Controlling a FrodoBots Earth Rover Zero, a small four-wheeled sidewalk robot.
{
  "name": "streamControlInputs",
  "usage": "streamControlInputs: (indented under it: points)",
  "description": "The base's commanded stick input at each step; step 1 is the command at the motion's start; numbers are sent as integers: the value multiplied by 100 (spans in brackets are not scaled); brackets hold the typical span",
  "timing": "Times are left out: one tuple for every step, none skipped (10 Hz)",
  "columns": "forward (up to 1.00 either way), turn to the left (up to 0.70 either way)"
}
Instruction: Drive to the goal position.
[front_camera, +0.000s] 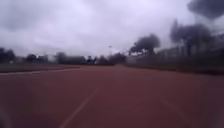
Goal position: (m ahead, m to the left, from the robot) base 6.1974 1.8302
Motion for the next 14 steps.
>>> streamControlInputs:
  points:
    - [70,-14]
    - [70,-14]
    - [70,-14]
    - [70,-14]
    - [70,-14]
    - [70,-14]
    - [70,-14]
    - [70,-14]
    - [70,-14]
    - [70,0]
    - [70,0]
    - [70,0]
    - [70,0]
    - [70,0]
